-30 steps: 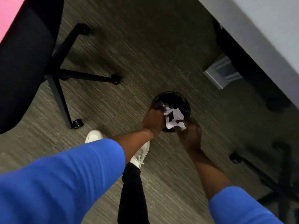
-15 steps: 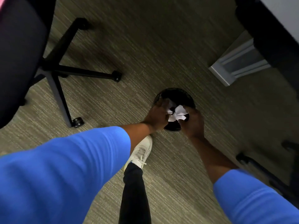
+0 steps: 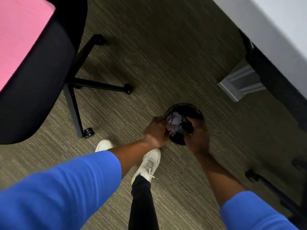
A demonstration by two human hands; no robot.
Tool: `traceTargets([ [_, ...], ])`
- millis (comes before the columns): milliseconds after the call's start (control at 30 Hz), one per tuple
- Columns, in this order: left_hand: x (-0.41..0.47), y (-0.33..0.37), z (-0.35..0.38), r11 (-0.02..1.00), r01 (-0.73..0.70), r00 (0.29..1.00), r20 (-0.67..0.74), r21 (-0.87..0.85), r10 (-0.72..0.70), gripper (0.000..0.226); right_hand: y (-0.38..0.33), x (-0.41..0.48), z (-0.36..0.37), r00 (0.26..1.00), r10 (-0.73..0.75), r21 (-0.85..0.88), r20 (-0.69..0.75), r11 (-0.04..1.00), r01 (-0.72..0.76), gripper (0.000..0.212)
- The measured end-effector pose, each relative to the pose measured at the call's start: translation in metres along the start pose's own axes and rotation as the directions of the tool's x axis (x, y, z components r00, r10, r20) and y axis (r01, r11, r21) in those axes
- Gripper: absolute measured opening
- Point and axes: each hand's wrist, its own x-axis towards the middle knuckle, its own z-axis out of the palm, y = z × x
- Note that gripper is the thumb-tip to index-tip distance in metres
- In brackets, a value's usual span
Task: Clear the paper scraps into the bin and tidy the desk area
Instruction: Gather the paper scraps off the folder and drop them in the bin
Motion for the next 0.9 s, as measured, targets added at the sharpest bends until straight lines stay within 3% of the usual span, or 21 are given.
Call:
traceTargets([
  [267, -0.057, -0.029, -0.059, 0.997, 0.079, 0.98, -0.18, -0.015, -0.081, 0.022, -0.08, -0.009, 0.006, 0.996, -0.031, 0.051, 0.087, 0.998, 0.027, 0.064],
  [467, -0.093, -0.048, -0.128, 0.986, 0.117, 0.906, -0.394, -0.117, -0.155, 0.015, -0.17, -0.005, 0.004, 0.983, -0.115, 0.041, 0.141, 0.993, 0.11, 0.066],
  [633, -0.129, -0.064, -0.197, 0.974, 0.145, 0.805, -0.552, -0.173, -0.218, 0.011, -0.25, 0.005, 0.006, 0.964, -0.215, 0.068, 0.156, 0.976, 0.206, 0.064],
  [900, -0.166, -0.116, -0.317, 0.935, 0.266, 0.551, -0.759, -0.233, -0.346, 0.01, -0.379, 0.032, 0.027, 0.855, -0.508, 0.028, 0.107, 0.861, 0.508, 0.066],
])
